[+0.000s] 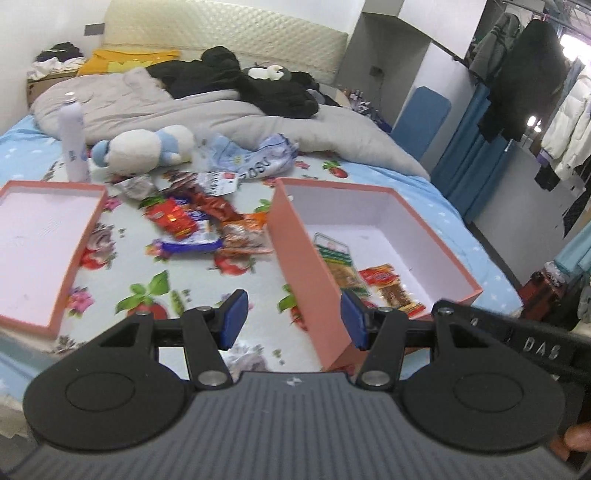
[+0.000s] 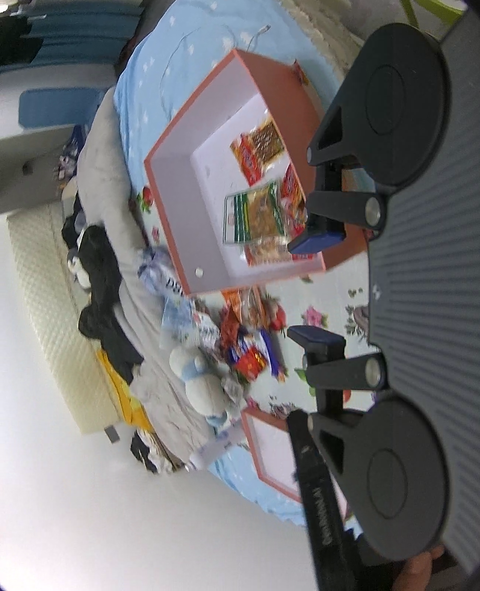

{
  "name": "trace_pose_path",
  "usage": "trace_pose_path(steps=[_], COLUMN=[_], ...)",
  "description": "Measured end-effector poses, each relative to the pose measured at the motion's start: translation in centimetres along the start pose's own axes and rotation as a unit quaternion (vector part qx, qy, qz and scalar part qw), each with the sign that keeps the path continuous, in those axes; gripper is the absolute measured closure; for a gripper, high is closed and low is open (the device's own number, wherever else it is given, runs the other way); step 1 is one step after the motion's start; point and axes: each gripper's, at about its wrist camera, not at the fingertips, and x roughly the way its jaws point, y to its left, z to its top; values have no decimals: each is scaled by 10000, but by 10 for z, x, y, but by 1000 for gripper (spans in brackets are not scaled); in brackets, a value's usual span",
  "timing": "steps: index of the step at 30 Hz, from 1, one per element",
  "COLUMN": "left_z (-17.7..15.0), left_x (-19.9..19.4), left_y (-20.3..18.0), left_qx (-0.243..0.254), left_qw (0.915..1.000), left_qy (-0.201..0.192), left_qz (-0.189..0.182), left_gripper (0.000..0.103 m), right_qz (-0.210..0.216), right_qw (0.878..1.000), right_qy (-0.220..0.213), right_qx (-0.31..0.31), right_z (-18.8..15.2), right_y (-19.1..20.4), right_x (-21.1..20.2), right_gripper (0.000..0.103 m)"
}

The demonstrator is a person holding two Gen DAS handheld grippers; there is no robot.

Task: Organize snacks
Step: 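Withdraw both tools up and away from the deep box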

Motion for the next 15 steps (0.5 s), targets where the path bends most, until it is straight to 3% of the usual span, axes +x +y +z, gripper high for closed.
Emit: trace_pose_path(steps=[7,15], left_z=[-15,-20], left_x=[-14,-20], left_y=[20,37], left_qx=[-86,-226], left_qw=[9997,9989], left_qy=[78,31], left_qz=[219,417], left_gripper=[42,42], right_qz=[310,354], right_qw=[9992,9987], right_qy=[115,225], right_qx=[-227,-306], right_z=[-16,-23], right_y=[26,35], right_x=[4,9], right_gripper=[57,57])
